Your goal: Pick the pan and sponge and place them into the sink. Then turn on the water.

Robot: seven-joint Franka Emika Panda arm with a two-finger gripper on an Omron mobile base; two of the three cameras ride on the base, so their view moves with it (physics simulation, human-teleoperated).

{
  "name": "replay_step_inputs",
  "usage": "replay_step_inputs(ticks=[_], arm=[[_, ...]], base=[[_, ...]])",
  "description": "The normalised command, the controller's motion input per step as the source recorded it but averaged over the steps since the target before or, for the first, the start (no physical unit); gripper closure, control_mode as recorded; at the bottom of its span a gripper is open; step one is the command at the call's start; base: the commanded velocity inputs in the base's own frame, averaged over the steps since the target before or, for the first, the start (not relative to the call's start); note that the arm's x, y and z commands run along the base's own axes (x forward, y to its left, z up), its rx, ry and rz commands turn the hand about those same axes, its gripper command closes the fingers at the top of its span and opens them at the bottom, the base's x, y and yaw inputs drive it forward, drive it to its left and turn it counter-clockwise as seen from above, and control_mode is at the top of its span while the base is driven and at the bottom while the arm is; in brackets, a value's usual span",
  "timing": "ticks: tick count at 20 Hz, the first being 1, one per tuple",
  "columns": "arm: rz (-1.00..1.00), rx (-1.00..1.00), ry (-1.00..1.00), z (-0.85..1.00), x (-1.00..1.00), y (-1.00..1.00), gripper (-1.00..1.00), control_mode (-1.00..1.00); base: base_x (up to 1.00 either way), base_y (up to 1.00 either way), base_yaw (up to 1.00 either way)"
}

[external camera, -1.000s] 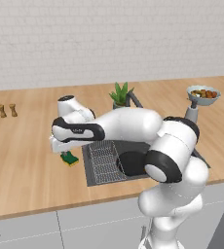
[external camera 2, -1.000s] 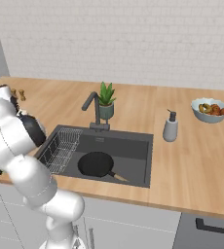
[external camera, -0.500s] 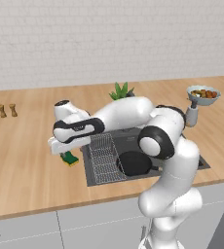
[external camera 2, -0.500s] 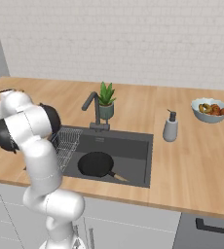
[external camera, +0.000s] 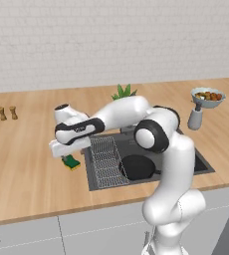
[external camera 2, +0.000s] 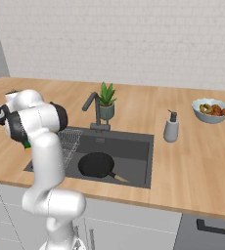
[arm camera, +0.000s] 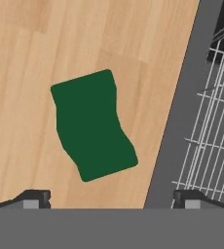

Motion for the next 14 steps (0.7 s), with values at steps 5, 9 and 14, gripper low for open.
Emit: replay_step_inputs(ticks=[5,9,14], arm=[[0.00,-0.01,0.00,-0.30,0.13,0.10,-1.00,-1.00],[0.00,0.00,0.01,-0.26,0.04,0.11,-1.00,-1.00],[0.00,0.00,0.00,-0.13,0.05,0.00,-1.00,-1.00]], base=[[0.00,0.00,0.00],[0.00,0.00,0.00],[0.00,0.00,0.00]])
